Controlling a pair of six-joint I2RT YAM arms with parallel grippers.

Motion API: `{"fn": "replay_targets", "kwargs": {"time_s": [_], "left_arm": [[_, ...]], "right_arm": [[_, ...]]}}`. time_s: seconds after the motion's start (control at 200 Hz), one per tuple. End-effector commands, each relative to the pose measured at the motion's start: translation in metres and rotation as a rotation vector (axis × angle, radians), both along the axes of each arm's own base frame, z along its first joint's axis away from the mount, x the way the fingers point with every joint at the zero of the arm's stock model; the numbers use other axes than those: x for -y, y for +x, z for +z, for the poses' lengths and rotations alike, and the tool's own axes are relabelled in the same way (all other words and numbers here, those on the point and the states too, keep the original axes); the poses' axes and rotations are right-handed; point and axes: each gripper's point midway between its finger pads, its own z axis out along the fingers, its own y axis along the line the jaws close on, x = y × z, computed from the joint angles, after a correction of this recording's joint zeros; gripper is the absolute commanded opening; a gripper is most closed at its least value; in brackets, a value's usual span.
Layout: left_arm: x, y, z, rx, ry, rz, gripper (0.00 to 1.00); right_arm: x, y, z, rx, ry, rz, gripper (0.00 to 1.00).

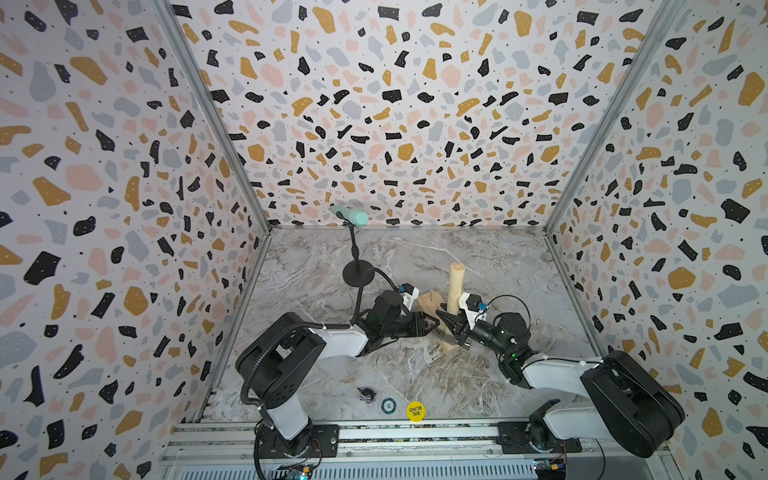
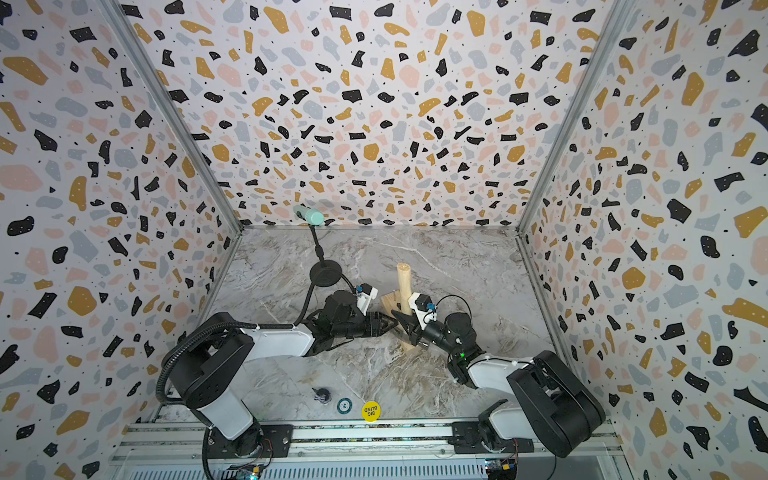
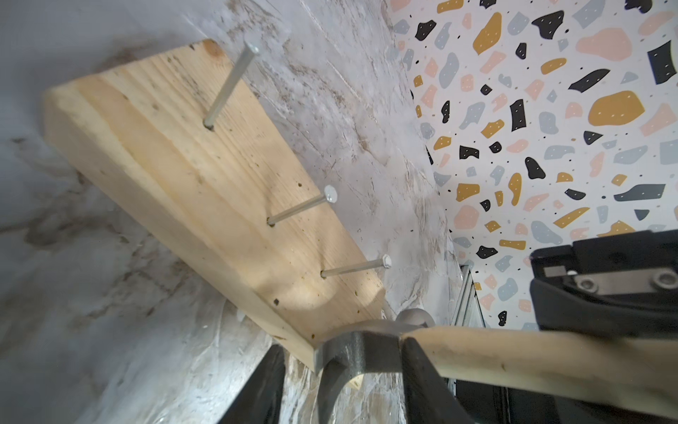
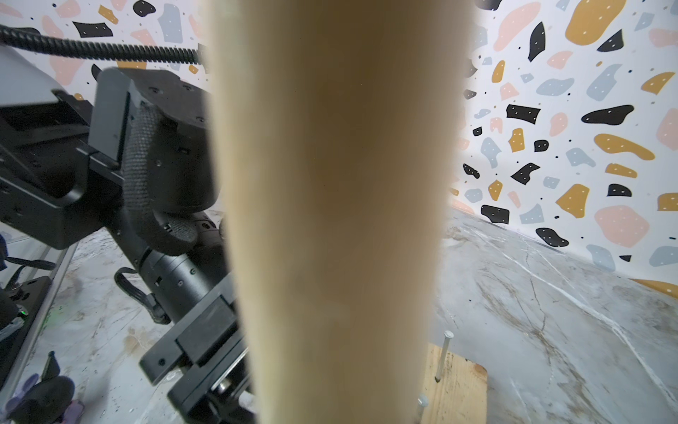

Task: Use a claw hammer to pull out a nail
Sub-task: Adjust the hammer at the mounting plate.

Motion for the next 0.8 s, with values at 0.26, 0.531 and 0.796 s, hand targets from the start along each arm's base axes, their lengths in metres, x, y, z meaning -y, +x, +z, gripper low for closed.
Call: {"fn": "replay_targets", "kwargs": {"time_s": [0.26, 0.531, 0.796], "left_arm": [[0.0072, -0.0016, 0.001, 0.022, 0.019, -0.029, 0.44], [0.0118, -0.0034, -0.0044, 0.022, 0.05, -0.048, 0.33], [0.0134, -0.0045, -0.0061, 0.026, 0.073, -0.056, 0.25]], "right_arm": [[0.0024, -0.0036, 0.042, 0.14, 0.076, 0.001, 0.0], [0.0024, -0.0034, 0.042, 0.138, 0.076, 0.002, 0.0], [0.0021, -0.0038, 0.0431, 0.141, 0.078, 0.004, 0.0]]}}
